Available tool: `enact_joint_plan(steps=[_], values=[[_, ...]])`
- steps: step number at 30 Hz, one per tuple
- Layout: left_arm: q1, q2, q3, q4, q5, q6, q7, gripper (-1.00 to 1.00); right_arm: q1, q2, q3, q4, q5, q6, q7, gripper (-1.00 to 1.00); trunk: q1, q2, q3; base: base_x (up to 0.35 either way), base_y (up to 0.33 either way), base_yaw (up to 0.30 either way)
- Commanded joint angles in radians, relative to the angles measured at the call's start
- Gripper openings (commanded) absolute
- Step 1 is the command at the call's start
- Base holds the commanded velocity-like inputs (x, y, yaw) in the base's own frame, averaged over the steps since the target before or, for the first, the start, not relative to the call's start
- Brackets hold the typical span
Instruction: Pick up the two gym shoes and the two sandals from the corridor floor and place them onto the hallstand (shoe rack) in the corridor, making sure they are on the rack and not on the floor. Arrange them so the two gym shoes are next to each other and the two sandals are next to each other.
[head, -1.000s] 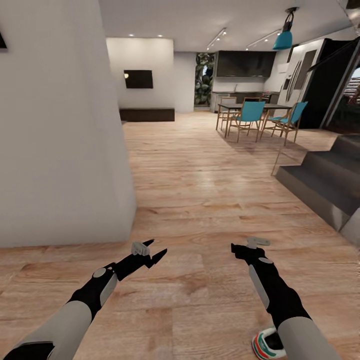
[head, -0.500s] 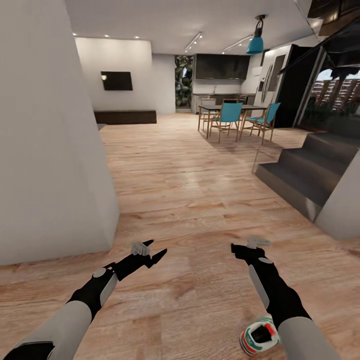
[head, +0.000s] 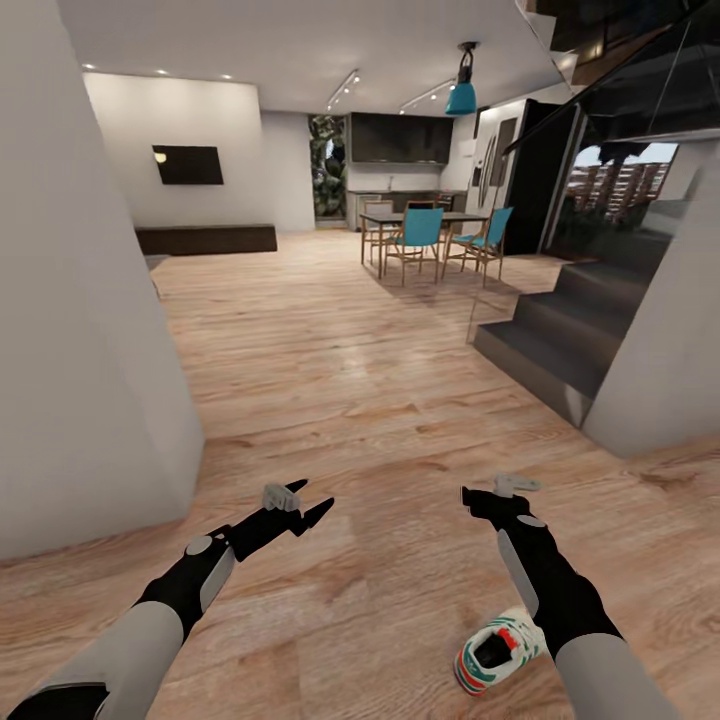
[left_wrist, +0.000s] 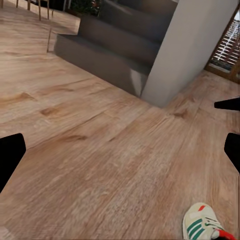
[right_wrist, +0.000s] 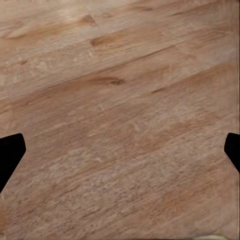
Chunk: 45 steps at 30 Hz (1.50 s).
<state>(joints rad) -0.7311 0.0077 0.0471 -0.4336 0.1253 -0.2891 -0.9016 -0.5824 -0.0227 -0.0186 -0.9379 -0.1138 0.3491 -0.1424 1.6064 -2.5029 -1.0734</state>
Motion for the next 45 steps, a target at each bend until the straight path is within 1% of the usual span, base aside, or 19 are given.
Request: enact_joint_plan(steps=[1,25,45], values=[[-0.001,0.000,0.002,0.001,0.002,-0.002,-0.005,1.00,0.000,0.000,0.002,-0.001,-0.010,0.004,-0.006,1.00,0.000,0.000,0.000,0.000,0.000,-0.235],[0.000,0.000,0.003,0.003,0.002,-0.002,-0.005,1.00,0.000,0.000,0.002,-0.001,-0.010,0.004,-0.005,1.00,0.000,0.000,0.012,0.000,0.000,-0.251],[-0.001,0.000,0.003,0.003,0.002,-0.003,-0.005,1.00,0.000,0.000,0.002,-0.002,-0.010,0.004,-0.006,1.00,0.000,0.000,0.011,0.000,0.000,-0.292]])
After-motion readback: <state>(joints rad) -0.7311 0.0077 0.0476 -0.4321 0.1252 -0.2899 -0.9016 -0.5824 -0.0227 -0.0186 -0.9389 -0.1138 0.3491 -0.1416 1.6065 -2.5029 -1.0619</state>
